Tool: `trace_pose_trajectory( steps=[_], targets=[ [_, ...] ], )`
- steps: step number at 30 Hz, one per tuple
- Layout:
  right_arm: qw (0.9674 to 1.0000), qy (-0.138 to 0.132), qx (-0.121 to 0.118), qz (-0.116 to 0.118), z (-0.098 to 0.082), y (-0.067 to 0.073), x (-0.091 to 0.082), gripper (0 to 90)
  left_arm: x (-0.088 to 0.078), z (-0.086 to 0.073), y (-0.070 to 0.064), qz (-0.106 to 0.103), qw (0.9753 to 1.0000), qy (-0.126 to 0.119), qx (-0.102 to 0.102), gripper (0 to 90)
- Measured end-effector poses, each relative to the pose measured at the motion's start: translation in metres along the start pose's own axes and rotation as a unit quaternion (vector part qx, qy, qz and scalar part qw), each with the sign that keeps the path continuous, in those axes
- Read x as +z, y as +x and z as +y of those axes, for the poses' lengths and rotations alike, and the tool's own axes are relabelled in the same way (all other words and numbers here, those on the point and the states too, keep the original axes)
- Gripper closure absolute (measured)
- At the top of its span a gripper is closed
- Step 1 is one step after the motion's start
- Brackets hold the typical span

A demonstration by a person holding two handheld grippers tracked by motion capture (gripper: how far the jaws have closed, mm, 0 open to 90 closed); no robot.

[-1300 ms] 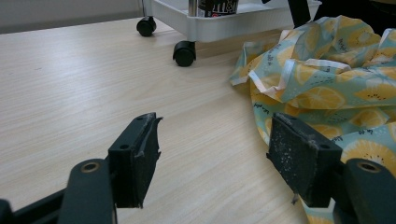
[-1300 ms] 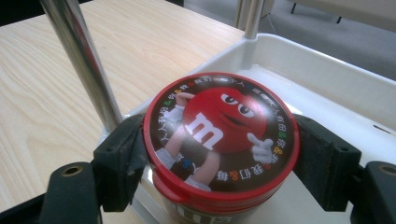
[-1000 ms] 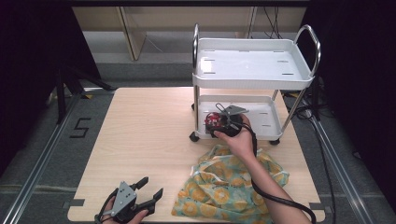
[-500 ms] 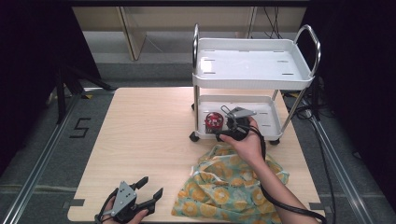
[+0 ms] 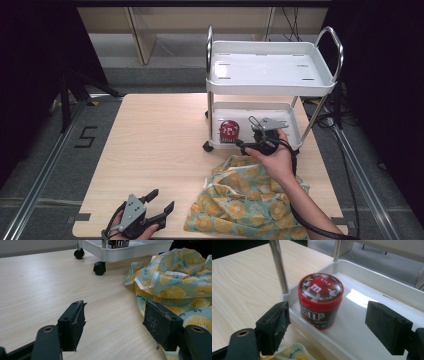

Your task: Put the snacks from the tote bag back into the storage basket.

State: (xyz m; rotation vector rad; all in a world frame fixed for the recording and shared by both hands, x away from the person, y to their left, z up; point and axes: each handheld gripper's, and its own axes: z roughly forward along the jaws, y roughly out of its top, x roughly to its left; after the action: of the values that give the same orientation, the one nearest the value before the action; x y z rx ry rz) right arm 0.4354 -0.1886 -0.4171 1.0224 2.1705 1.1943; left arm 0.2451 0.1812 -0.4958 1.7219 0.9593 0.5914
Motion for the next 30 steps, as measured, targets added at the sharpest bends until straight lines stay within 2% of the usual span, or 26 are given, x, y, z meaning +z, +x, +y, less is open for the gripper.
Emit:
trace_pose_trajectory(
  steps=[1, 2, 3, 4, 5, 6, 8, 10, 11, 12, 14, 17, 19, 20, 21, 23, 24, 25, 26, 27, 28, 30],
  targets=[
    [0.9999, 0.002, 0.010, 0.009, 0.000, 0.000, -0.003, 20.7, 0.000, 0.000, 0.000, 0.000, 1.0000, 0.000, 0.000, 32.7],
    [1.0000, -0.004, 0.001, 0.003, -0.001, -0.001, -0.006, 20.8, 0.000, 0.000, 0.000, 0.000, 1.0000, 0.000, -0.001, 32.7],
    [0.9999, -0.002, 0.007, 0.010, -0.002, -0.001, -0.007, 20.9, 0.000, 0.000, 0.000, 0.000, 1.0000, 0.000, -0.001, 32.7],
    [1.0000, -0.004, 0.004, 0.001, -0.002, -0.001, -0.010, 21.1, 0.000, 0.000, 0.000, 0.000, 1.0000, 0.000, 0.000, 32.7],
    [0.9999, -0.004, 0.007, 0.007, -0.003, -0.001, -0.012, 21.1, 0.000, 0.000, 0.000, -0.002, 1.0000, -0.003, 0.000, 32.7],
    [0.9999, -0.008, 0.000, 0.006, -0.003, -0.002, -0.014, 21.2, 0.001, 0.000, 0.000, -0.002, 1.0000, -0.003, 0.000, 32.7],
    [0.9998, 0.000, 0.021, 0.005, -0.006, 0.000, -0.020, 21.3, 0.000, 0.000, 0.000, 0.000, 1.0000, -0.001, 0.000, 32.7],
    [0.9999, -0.010, -0.007, -0.001, -0.008, -0.004, -0.023, 21.4, 0.001, -0.001, 0.000, -0.005, 0.9999, -0.009, -0.002, 32.7],
    [0.9998, -0.013, -0.015, 0.005, -0.009, -0.006, -0.024, 21.5, 0.001, -0.001, 0.000, -0.004, 1.0000, -0.008, -0.002, 32.7],
    [0.9999, -0.012, -0.006, 0.005, -0.011, -0.006, -0.028, 21.6, 0.000, 0.000, 0.000, 0.001, 1.0000, -0.001, -0.001, 32.7],
    [0.9999, -0.012, 0.002, 0.004, -0.015, -0.006, -0.034, 21.6, 0.001, 0.000, 0.000, -0.003, 1.0000, -0.007, -0.001, 32.7],
    [0.9999, -0.013, 0.006, -0.001, -0.021, -0.007, -0.042, 21.7, 0.001, 0.000, 0.000, 0.000, 1.0000, -0.003, 0.000, 32.7],
    [0.9998, -0.020, -0.003, 0.000, -0.024, -0.010, -0.046, 21.7, 0.002, 0.000, 0.000, -0.001, 1.0000, -0.008, -0.002, 32.6],
    [0.9997, -0.018, 0.015, -0.001, -0.026, -0.007, -0.049, 21.8, 0.001, 0.000, 0.000, 0.001, 1.0000, -0.005, -0.001, 32.7],
    [0.9998, -0.022, 0.000, -0.005, -0.028, -0.010, -0.051, 21.8, 0.001, 0.000, 0.000, 0.000, 1.0000, -0.004, -0.001, 32.7],
    [0.9998, -0.018, 0.006, -0.003, -0.031, -0.011, -0.056, 21.8, 0.001, 0.000, 0.000, 0.000, 1.0000, -0.003, -0.001, 32.6],
    [0.9996, -0.016, 0.022, 0.000, -0.034, -0.009, -0.057, 21.8, 0.001, 0.000, 0.000, 0.000, 1.0000, -0.004, -0.001, 32.6],
    [0.9997, -0.022, 0.004, -0.006, -0.036, -0.012, -0.059, 21.8, 0.001, 0.000, 0.000, 0.000, 1.0000, -0.002, 0.000, 32.6],
    [0.9998, -0.020, 0.004, -0.004, -0.038, -0.012, -0.061, 21.8, 0.001, 0.000, 0.000, 0.000, 1.0000, -0.003, 0.000, 32.6],
    [0.9996, -0.016, 0.022, -0.002, -0.040, -0.010, -0.063, 21.8, 0.002, -0.001, 0.000, -0.001, 1.0000, -0.008, -0.001, 32.6],
    [0.9998, -0.020, 0.006, -0.008, -0.043, -0.012, -0.065, 21.9, 0.001, 0.000, 0.000, 0.000, 1.0000, -0.003, 0.000, 32.6],
    [0.9998, -0.017, 0.008, -0.005, -0.047, -0.013, -0.067, 22.0, 0.001, 0.000, 0.000, 0.001, 1.0000, -0.003, 0.000, 32.6]
  ],
)
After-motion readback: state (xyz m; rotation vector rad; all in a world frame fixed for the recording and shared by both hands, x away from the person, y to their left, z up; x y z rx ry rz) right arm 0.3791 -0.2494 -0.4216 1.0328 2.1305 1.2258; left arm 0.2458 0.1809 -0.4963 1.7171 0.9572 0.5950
